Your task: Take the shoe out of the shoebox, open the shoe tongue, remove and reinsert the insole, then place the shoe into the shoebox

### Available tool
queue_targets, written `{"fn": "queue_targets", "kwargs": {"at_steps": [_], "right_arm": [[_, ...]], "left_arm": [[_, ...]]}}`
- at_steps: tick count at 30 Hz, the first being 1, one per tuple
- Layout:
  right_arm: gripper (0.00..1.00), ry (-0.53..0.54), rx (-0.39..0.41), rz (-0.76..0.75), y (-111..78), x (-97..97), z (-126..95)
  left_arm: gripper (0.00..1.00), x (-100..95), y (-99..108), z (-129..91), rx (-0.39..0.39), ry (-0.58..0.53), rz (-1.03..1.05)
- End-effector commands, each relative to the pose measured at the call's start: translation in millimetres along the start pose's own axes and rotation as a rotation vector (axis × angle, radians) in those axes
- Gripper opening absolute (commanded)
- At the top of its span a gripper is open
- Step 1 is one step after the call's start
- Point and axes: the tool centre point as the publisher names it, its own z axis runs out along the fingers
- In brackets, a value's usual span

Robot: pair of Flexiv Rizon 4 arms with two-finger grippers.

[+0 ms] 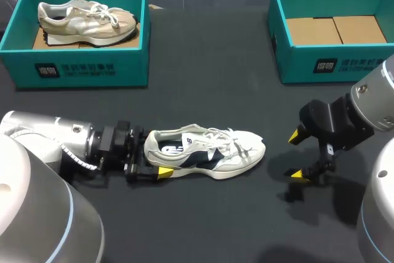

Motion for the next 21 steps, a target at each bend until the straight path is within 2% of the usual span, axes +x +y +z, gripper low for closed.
{"fn": "queue_targets", "kwargs": {"at_steps": [1, 7, 8, 9, 10, 11, 21], "right_arm": [[1.0, -0.003, 0.003, 0.001, 0.3, 1.7, -0.2], [1.0, -0.003, 0.003, 0.001, 0.3, 1.7, -0.2], [1.0, -0.003, 0.003, 0.001, 0.3, 1.7, -0.2], [1.0, -0.003, 0.003, 0.001, 0.3, 1.7, -0.2], [1.0, -0.003, 0.003, 0.001, 0.3, 1.7, -0.2], [1.0, -0.003, 0.003, 0.001, 0.3, 1.7, -0.2], [1.0, -0.003, 0.003, 0.001, 0.3, 1.7, -0.2]], "left_arm": [[1.0, -0.9, 1.8, 6.9, 0.002, 0.001, 0.001], [1.0, -0.1, 3.6, 11.9, 0.004, 0.006, -0.001], [0.81, 0.1, 3.6, 12.3, 0.004, 0.007, -0.001], [0.47, 0.2, 3.6, 12.5, 0.004, 0.008, -0.001], [0.29, 0.2, 3.6, 12.5, 0.004, 0.008, -0.001], [0.0, 0.2, 3.5, 12.6, 0.004, 0.008, 0.0], [0.0, -5.5, 1.9, 12.2, -0.01, 0.03, 0.015]]}}
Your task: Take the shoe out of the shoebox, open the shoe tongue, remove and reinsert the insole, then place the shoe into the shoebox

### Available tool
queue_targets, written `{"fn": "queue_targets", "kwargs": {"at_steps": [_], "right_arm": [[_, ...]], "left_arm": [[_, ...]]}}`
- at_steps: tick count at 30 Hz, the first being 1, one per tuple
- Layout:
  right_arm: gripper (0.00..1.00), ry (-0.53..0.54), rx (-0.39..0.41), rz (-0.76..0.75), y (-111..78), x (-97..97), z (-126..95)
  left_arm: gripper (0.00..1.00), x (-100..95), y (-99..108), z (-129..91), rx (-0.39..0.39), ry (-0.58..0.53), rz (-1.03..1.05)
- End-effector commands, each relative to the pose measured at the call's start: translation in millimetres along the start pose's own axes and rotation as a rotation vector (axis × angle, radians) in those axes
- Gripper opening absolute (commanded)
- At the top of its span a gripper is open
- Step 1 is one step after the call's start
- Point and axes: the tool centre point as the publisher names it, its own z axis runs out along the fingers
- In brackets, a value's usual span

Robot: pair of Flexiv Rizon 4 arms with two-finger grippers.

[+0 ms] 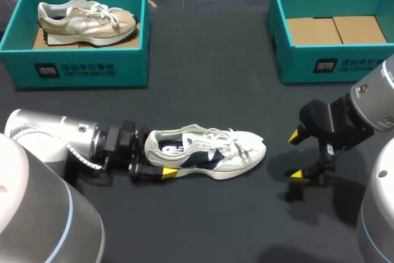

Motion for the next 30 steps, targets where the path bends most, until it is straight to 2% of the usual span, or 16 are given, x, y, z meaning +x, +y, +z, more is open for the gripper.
{"fn": "queue_targets", "kwargs": {"at_steps": [1, 24, 27, 30], "right_arm": [[1.0, -0.003, 0.002, 0.001, 0.3, 1.7, 0], [1.0, -0.003, 0.002, 0.001, 0.3, 1.7, 0], [1.0, -0.021, 0.061, 0.111, 12.3, -1.1, -8], [1.0, -0.046, 0.084, 0.253, 29.6, 0.4, -20]], "left_arm": [[0.0, -5.3, 1, 2, -0.003, 0.013, -0.001], [0.0, -6.6, 2, 3, 0.001, 0.039, -0.01], [0.0, -6.6, 2, 3, 0.001, 0.039, -0.01], [0.0, -6.6, 2, 3, 0.001, 0.039, -0.01]]}}
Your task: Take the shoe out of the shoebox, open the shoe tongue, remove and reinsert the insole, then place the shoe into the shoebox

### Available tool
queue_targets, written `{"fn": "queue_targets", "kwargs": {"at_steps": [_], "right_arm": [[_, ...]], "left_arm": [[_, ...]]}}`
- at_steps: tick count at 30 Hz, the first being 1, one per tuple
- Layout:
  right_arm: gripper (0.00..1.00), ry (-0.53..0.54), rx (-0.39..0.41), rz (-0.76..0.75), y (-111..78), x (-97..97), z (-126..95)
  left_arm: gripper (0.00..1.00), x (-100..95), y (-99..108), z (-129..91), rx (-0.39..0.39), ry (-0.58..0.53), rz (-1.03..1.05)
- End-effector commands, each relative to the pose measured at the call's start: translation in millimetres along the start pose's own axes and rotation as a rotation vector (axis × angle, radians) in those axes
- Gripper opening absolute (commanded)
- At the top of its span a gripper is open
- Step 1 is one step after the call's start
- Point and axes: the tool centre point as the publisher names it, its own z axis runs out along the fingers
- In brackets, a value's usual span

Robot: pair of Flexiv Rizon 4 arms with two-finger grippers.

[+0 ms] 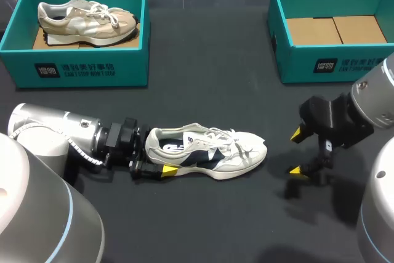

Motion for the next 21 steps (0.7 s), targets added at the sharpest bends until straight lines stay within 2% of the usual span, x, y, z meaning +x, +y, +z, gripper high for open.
{"fn": "queue_targets", "kwargs": {"at_steps": [1, 6, 8, 9, 21], "right_arm": [[1.0, -0.056, 0.1, 0.203, 30.3, 7.0, -18], [1.0, -0.212, 0.167, 0.432, 63.1, 15.7, -31], [1.0, -0.255, 0.227, 0.554, 75.2, 18.6, -31], [1.0, -0.255, 0.208, 0.551, 82.3, 21.4, -32], [1.0, -0.255, 0.208, 0.551, 82.3, 21.4, -32]], "left_arm": [[0.0, -2.6, 1, 2, -0.001, 0.001, -0.001], [0.0, -2.6, 1, 2, -0.001, 0.001, -0.001], [0.0, -2.6, 1, 2, -0.001, 0.001, -0.001], [0.0, -2.6, 1, 2, -0.001, 0.001, -0.001], [0.0, -2.6, 1, 2, -0.001, 0.001, -0.001]]}}
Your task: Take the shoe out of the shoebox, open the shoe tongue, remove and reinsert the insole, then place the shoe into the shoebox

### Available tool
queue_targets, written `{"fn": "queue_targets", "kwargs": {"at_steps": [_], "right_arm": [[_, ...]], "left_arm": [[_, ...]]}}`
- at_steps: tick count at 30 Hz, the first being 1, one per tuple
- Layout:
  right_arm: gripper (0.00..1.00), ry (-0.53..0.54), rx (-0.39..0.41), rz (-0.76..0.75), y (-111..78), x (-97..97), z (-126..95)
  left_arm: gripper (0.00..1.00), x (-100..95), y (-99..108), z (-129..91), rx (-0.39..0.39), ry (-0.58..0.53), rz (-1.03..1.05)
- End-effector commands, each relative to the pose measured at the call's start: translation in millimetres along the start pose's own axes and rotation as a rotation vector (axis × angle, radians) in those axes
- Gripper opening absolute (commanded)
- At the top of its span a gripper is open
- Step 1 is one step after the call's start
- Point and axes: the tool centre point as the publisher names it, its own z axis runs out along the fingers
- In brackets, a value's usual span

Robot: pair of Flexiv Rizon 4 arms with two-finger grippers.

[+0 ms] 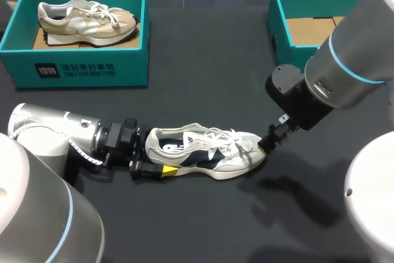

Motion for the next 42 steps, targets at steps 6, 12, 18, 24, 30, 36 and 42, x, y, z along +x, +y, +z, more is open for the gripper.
{"fn": "queue_targets", "kwargs": {"at_steps": [6, 12, 18, 24, 30, 36, 42], "right_arm": [[1.0, -0.17, 0.011, 0.204, 14.9, 20.1, -5], [1.0, -0.286, 0.033, 0.354, 31.2, 36.8, -15], [1.0, -0.311, 0.071, 0.374, 42.4, 54.3, -12], [1.0, -0.311, 0.071, 0.374, 42.4, 54.3, -12], [1.0, -0.318, 0.089, 0.403, 44.9, 56.7, -10], [1.0, -0.429, 0.129, 0.53, 58.2, 77.3, -16], [1.0, -0.444, 0.098, 0.585, 65.1, 98.0, -29]], "left_arm": [[0.0, -2.5, 1, 2, -0.001, 0.001, -0.001], [0.0, -2.5, 1, 2, -0.001, 0.001, -0.001], [0.0, -2.5, 1, 2, -0.001, 0.001, -0.001], [0.0, -2.5, 1, 2, -0.001, 0.001, -0.001], [0.0, -2.5, 1, 2, -0.001, 0.001, -0.001], [0.0, -2.5, 1, 2, -0.001, 0.001, -0.001], [0.0, -2.5, 1, 2, -0.001, 0.001, -0.001]]}}
